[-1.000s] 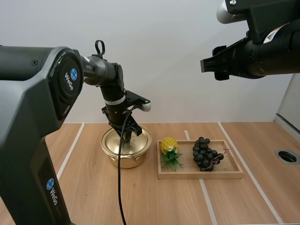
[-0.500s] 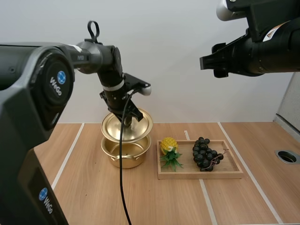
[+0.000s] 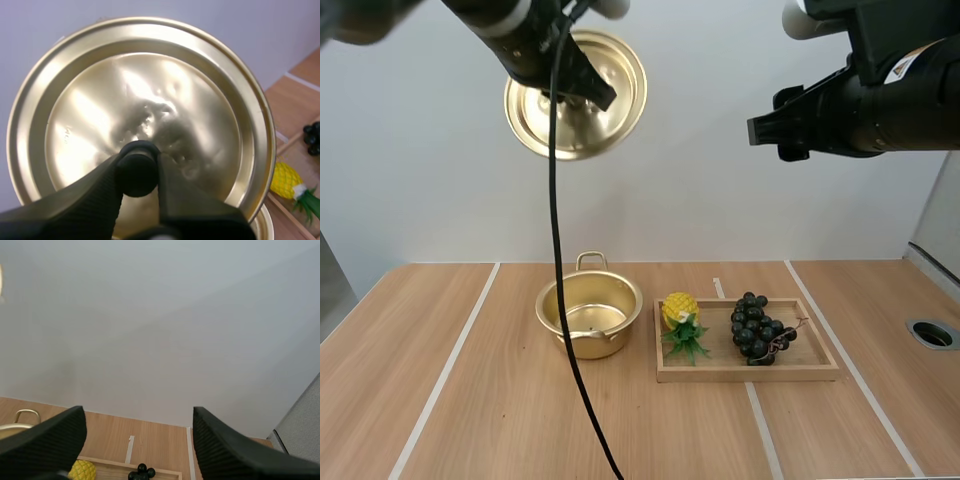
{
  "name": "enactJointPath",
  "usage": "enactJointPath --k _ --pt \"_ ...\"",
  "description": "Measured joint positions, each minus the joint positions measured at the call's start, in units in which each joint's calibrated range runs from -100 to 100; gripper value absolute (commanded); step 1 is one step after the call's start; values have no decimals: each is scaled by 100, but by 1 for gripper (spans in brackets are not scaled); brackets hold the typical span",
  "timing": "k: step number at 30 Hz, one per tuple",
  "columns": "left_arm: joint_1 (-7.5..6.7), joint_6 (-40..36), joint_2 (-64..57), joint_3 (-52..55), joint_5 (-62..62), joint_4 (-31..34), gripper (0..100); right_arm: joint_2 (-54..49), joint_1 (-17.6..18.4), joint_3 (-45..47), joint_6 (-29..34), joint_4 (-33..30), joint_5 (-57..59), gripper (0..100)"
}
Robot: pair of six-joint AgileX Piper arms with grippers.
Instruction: Open the pot, put the grape inside, and close it
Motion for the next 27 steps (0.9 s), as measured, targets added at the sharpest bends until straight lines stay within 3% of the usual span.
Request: enactJointPath --k 10,27 --pt "0 -604 -1314 -853 -1184 398 0 201 0 -16 0 0 267 100" --pt "0 -887 -2110 -2340 -1459 522 0 2470 -358 -31 153 257 986 100"
